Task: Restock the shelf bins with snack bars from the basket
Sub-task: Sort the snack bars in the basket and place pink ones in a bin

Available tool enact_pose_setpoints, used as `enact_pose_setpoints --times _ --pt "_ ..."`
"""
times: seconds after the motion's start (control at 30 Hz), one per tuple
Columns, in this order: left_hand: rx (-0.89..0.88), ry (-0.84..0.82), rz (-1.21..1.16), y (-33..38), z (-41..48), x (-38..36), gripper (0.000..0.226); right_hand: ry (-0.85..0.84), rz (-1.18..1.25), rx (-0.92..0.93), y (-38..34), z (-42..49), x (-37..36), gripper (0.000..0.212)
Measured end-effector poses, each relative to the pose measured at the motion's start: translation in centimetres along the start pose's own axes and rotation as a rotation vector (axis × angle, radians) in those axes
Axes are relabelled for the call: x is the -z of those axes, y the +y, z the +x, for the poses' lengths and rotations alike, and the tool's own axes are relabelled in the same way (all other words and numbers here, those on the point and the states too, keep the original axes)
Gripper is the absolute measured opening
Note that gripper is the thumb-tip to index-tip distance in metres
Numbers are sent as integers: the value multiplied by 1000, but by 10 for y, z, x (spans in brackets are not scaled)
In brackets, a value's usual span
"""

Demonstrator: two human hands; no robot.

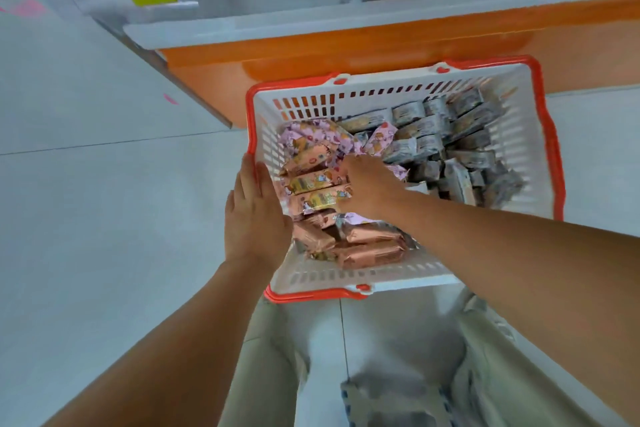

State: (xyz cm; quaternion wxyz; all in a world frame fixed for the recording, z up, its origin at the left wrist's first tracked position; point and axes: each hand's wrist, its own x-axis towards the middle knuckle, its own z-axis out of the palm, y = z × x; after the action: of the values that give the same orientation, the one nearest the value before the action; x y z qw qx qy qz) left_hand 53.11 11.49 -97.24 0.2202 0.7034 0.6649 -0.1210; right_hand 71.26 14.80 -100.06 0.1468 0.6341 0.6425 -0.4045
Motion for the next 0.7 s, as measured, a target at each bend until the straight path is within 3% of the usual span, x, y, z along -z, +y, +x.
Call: enact_pose_setpoints --times 0.17,0.33,0.53,0.7 --pt "7 0 6 1 -3 -11 82 28 -40 42 4 1 -15 58" --pt "23 -23 90 12 -8 11 76 118 226 61 20 -23 3 35" --pt "-99 101 118 68 -27 61 76 324 608 26 48 -89 59 26" --pt "-295 287 129 155 -32 116 82 495 706 0 93 -157 122 26"
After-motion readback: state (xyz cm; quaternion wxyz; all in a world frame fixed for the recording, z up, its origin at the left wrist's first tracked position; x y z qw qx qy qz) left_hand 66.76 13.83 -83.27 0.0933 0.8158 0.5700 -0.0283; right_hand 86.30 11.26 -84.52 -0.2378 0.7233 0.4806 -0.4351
